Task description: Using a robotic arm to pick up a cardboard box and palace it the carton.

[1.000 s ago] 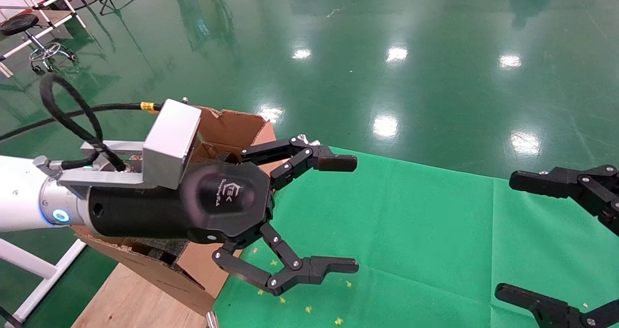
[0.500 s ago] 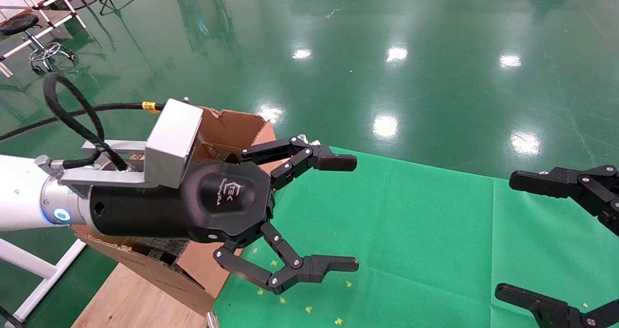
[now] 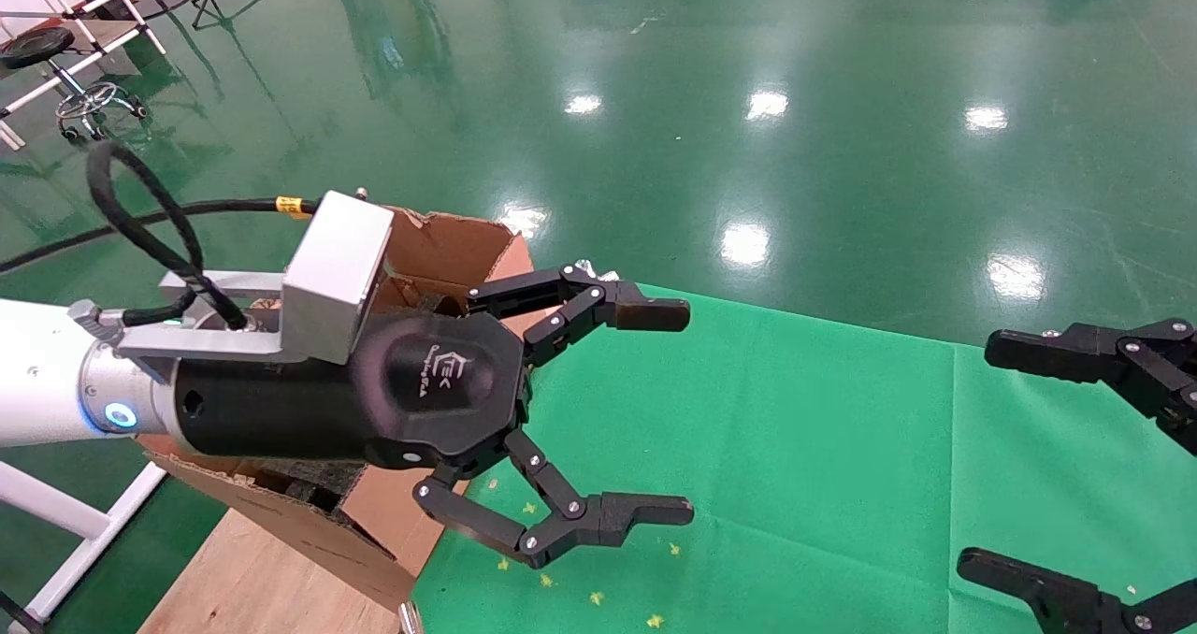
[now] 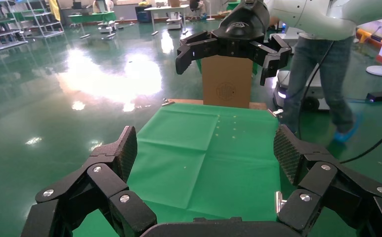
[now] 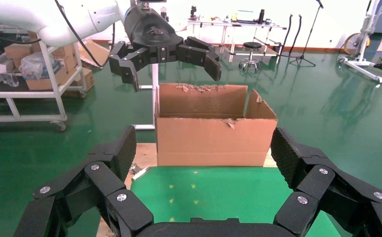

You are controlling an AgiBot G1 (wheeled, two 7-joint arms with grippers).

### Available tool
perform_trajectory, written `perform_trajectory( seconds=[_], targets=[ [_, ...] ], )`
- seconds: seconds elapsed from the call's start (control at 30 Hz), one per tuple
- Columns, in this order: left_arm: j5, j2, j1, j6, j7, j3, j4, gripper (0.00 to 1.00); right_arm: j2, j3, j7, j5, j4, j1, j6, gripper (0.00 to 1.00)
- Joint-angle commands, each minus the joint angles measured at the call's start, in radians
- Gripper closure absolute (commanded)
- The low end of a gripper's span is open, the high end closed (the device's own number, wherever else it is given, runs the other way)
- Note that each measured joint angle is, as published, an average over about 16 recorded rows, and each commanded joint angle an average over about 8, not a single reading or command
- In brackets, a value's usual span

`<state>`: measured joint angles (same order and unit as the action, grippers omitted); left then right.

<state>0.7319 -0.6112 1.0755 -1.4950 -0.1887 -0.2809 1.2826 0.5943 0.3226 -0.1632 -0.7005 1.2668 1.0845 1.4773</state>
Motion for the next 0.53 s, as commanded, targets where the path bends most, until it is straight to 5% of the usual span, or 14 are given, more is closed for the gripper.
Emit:
perform_trajectory(
  seconds=[0.03, 0.53],
  targets=[
    [0.000, 0.000, 0.000, 0.000, 0.000, 0.000, 0.000, 0.00, 0.000, 0.000, 0.000, 0.000, 0.000, 0.000, 0.000, 0.00],
    [0.001, 0.000, 0.001, 0.000, 0.000, 0.000, 0.000, 0.00, 0.000, 0.000, 0.000, 0.000, 0.000, 0.000, 0.000, 0.00]
  ],
)
